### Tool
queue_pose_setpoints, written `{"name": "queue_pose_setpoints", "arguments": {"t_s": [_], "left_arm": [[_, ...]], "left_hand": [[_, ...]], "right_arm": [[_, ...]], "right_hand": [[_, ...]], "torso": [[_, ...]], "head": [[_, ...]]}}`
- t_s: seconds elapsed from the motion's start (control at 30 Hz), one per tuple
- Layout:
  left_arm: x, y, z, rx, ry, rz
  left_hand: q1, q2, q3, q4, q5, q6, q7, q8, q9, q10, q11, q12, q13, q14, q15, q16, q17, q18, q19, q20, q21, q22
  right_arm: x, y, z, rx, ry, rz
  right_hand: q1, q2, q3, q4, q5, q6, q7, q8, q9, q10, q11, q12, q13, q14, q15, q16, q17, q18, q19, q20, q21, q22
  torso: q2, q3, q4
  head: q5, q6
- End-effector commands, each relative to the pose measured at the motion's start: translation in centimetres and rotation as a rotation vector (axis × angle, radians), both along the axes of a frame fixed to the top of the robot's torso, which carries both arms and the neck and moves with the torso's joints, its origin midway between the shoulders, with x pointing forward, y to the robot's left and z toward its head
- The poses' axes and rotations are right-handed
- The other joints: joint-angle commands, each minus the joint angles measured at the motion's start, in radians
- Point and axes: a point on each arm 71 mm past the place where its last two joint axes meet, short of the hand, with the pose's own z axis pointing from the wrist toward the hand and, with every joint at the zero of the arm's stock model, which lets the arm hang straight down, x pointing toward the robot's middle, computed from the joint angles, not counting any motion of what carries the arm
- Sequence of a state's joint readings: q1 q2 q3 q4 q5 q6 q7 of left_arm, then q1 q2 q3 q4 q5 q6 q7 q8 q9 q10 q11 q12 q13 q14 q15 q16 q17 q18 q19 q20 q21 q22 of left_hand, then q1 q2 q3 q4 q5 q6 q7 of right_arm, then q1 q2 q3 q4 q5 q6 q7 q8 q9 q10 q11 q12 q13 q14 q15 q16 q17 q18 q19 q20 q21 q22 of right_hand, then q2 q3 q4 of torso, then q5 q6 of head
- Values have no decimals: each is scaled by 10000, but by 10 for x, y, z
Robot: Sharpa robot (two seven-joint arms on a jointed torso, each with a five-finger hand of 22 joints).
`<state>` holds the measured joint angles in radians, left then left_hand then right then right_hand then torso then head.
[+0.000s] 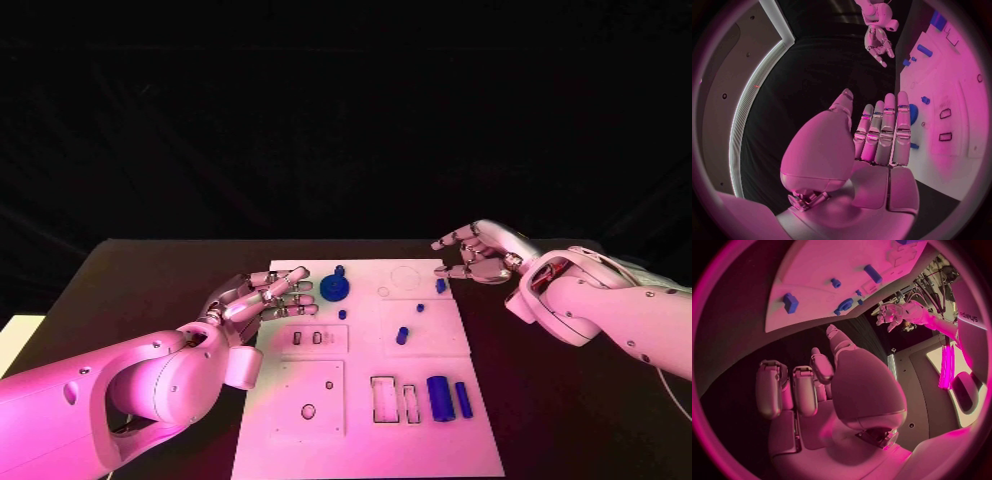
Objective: Assemble the parts on the task board
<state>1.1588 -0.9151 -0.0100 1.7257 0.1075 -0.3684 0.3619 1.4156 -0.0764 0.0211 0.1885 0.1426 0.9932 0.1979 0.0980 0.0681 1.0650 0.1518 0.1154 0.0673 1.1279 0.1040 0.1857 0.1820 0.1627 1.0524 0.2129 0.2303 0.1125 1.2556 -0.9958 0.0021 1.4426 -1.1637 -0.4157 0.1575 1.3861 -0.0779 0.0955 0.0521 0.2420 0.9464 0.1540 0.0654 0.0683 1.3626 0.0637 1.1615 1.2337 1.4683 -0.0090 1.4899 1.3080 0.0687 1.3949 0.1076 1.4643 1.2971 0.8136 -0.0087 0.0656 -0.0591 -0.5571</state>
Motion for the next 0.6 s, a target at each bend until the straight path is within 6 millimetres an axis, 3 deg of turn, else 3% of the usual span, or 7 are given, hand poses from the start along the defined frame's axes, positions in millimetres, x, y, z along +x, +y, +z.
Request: {"name": "queue_pose_setpoints", "arguments": {"t_s": [0.03,0.17,0.27,0.6], "left_arm": [[0,-3,2,-160,-159,-274],[0,-2,2,-154,-157,-267],[1,-2,1,-150,-156,-261],[1,-2,1,-146,-154,-254]], "left_hand": [[8,121,11,-47,57,-58,1,-43,-13,-75,7,-38,-7,4,32,-43,13,179,27,3,-33,-9],[13,128,13,-53,58,-55,1,-45,-12,-72,6,-39,-6,-1,32,-48,15,179,24,4,-38,-11],[13,128,13,-53,58,-55,1,-45,-12,-72,6,-39,-6,-1,32,-48,15,179,24,4,-38,-11],[20,138,14,-63,59,-52,0,-48,-11,-70,6,-42,-6,-6,33,-54,19,179,21,4,-44,-14]], "right_arm": [[0,-5,-9,126,444,493],[2,-12,-18,20,609,313],[3,-15,-25,-124,733,234],[11,-15,-37,-406,1004,39]], "right_hand": [[84,0,3,-77,-38,96,1,24,6,-44,-4,-70,-19,680,-4,-65,1027,-78,-17,-65,10,-11],[92,-23,-14,-106,-50,58,7,-1,-5,-57,-1,-105,-44,681,-5,-66,1029,-74,-29,-67,2,-29],[88,-34,-24,-114,-60,47,9,-7,-8,-61,2,-115,-52,677,-4,-76,1012,-69,-44,-68,-7,-52],[76,-42,-43,-127,-96,31,11,-13,-12,-56,5,-114,-48,675,-2,-81,1006,-64,-59,-68,-16,-74]], "torso": [[0,26,-22],[2,29,-13],[-6,2,9],[-5,-13,5]], "head": [[26,36],[31,40],[-1,34],[-10,-9]]}}
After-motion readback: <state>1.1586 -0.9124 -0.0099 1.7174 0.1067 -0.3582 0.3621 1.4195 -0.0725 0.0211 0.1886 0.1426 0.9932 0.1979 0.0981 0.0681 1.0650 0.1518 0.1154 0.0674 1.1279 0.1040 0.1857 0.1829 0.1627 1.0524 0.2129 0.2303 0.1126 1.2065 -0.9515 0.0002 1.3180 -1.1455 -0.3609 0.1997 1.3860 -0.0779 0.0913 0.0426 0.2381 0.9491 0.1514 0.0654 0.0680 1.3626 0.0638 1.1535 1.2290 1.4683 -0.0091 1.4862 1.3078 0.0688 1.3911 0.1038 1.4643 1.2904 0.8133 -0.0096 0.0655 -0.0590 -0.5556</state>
